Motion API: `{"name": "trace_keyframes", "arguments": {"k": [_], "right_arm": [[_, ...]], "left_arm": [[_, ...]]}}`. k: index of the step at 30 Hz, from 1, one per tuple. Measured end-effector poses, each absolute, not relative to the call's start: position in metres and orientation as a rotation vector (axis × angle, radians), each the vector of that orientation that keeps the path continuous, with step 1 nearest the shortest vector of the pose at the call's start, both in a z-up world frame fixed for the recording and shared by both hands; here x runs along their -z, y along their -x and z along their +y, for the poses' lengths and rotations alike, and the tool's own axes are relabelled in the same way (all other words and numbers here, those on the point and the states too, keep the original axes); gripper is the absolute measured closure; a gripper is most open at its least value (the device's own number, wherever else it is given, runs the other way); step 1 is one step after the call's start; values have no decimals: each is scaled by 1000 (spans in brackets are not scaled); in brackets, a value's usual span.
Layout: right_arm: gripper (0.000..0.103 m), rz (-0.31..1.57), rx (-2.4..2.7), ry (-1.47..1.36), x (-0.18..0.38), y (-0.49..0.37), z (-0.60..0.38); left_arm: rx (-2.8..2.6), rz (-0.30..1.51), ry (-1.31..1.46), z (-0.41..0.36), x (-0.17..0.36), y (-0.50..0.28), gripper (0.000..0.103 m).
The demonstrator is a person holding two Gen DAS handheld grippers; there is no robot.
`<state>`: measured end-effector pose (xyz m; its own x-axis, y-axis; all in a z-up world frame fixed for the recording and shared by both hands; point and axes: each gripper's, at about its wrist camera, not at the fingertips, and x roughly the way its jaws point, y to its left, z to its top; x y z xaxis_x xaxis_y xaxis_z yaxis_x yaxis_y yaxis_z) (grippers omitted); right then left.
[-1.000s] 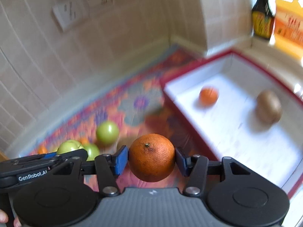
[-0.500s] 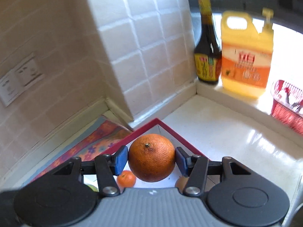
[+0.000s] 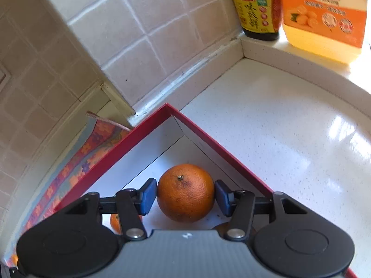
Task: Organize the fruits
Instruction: 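Grasp the pear with the left tool while the right tool grasps the orange, then release both fruits into the white box and withdraw both tools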
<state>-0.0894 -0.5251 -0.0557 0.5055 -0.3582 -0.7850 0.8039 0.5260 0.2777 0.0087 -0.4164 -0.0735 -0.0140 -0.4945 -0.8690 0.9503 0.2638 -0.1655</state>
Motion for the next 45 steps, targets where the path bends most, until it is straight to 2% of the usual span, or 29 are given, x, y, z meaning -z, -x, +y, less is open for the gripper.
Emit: {"name": "trace_keyframes", "arguments": {"k": [12,14,19,28,35,40,45], "right_arm": [[45,763,776,-659,55,73,-523],[44,767,772,-667,54,74,-523],[44,701,776,-633,26,82,-516],[44,528,768,-533,-69,110,-455],[44,432,629,-440,-127,76,-386],[41,438,503,-370,-136,36,-335],[41,540,401,-366,-109,-8,-297]], "left_arm": [[1263,1017,-520,-409,71,-16,45],[1260,1003,-505,-404,64,-17,40],[1249,965,-479,-377,45,-19,41],[1176,841,-354,-259,-22,-38,41],[973,742,-249,-146,-69,-86,41],[784,712,-169,-76,-88,-130,39],[667,767,-111,-28,-70,-161,38]]}}
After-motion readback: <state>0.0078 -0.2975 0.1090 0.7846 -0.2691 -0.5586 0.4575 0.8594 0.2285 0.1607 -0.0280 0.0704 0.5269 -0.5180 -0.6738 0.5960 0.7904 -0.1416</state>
